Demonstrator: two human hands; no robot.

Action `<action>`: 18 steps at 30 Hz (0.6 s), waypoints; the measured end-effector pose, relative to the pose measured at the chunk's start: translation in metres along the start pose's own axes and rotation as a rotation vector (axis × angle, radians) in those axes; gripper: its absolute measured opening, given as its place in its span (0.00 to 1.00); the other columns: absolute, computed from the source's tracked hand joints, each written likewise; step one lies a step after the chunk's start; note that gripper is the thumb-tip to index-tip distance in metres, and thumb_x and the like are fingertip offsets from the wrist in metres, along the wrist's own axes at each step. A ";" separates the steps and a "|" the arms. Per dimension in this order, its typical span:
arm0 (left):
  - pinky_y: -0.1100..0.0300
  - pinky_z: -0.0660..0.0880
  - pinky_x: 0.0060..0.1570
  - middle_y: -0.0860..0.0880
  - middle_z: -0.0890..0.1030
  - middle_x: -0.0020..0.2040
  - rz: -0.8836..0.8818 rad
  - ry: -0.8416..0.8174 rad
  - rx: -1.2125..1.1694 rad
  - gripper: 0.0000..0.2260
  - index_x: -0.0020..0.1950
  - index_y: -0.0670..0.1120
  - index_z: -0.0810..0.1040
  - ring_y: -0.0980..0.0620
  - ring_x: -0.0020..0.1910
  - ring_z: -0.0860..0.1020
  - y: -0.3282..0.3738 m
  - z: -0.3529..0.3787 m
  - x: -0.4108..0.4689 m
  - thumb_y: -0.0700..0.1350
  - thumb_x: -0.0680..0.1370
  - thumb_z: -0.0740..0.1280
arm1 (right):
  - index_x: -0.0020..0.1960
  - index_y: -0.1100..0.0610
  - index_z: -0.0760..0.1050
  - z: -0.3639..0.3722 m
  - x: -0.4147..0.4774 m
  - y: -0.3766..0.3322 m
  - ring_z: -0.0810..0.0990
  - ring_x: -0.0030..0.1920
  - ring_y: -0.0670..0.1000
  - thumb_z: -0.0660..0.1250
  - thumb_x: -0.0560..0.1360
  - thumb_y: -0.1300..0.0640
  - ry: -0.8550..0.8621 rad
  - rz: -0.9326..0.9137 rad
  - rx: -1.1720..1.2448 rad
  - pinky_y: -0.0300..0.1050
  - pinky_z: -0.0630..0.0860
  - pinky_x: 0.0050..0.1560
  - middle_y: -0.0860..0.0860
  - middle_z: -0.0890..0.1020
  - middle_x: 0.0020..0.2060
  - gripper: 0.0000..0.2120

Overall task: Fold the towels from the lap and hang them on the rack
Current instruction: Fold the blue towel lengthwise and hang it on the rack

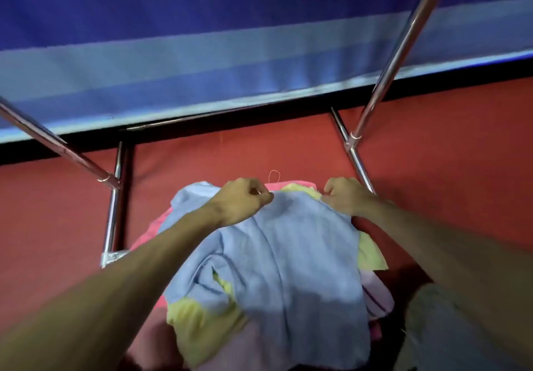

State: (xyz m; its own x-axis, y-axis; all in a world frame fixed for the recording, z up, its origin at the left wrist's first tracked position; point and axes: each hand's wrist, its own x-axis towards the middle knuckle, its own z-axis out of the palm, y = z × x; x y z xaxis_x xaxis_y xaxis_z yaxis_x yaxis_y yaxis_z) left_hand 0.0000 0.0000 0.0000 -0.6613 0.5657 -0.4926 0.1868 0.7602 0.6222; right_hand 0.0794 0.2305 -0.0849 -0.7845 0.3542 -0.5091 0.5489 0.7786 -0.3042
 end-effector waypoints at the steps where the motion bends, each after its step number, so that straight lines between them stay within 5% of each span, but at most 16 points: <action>1: 0.51 0.76 0.54 0.46 0.84 0.47 -0.008 -0.012 -0.056 0.08 0.47 0.48 0.80 0.46 0.48 0.81 -0.003 0.009 0.007 0.51 0.75 0.65 | 0.53 0.58 0.77 0.007 0.003 0.009 0.78 0.55 0.60 0.62 0.74 0.50 0.011 0.031 -0.008 0.52 0.76 0.55 0.58 0.82 0.52 0.14; 5: 0.50 0.75 0.55 0.41 0.82 0.51 -0.037 -0.046 -0.164 0.09 0.49 0.43 0.80 0.46 0.46 0.79 -0.013 0.036 0.023 0.45 0.76 0.63 | 0.64 0.60 0.73 0.036 0.011 0.036 0.72 0.65 0.61 0.59 0.77 0.58 0.067 0.049 -0.075 0.52 0.70 0.63 0.59 0.75 0.63 0.17; 9: 0.57 0.75 0.52 0.44 0.82 0.49 -0.037 -0.055 -0.221 0.08 0.51 0.42 0.80 0.49 0.47 0.80 -0.010 0.044 0.029 0.44 0.77 0.63 | 0.52 0.57 0.79 0.044 0.011 0.038 0.78 0.55 0.59 0.61 0.76 0.59 0.193 0.019 -0.182 0.48 0.72 0.53 0.56 0.81 0.52 0.09; 14: 0.73 0.73 0.41 0.51 0.81 0.42 -0.015 -0.033 -0.248 0.08 0.51 0.42 0.80 0.54 0.43 0.79 0.007 0.029 0.014 0.39 0.78 0.62 | 0.51 0.54 0.80 0.020 -0.002 0.020 0.79 0.54 0.56 0.65 0.75 0.55 0.300 -0.012 -0.301 0.47 0.69 0.56 0.52 0.83 0.50 0.08; 18: 0.67 0.75 0.47 0.52 0.81 0.42 0.022 -0.028 -0.232 0.07 0.48 0.43 0.80 0.53 0.42 0.79 0.026 0.003 -0.018 0.38 0.77 0.62 | 0.51 0.52 0.78 -0.013 -0.030 -0.003 0.80 0.54 0.55 0.64 0.76 0.53 0.335 -0.058 -0.363 0.46 0.67 0.53 0.51 0.82 0.50 0.07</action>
State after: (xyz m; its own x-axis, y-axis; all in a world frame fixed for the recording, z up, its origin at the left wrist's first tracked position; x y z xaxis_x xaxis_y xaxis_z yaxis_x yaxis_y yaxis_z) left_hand 0.0188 0.0102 0.0235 -0.6383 0.5919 -0.4922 0.0265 0.6559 0.7544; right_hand 0.0974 0.2241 -0.0584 -0.8932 0.4052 -0.1949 0.4120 0.9112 0.0062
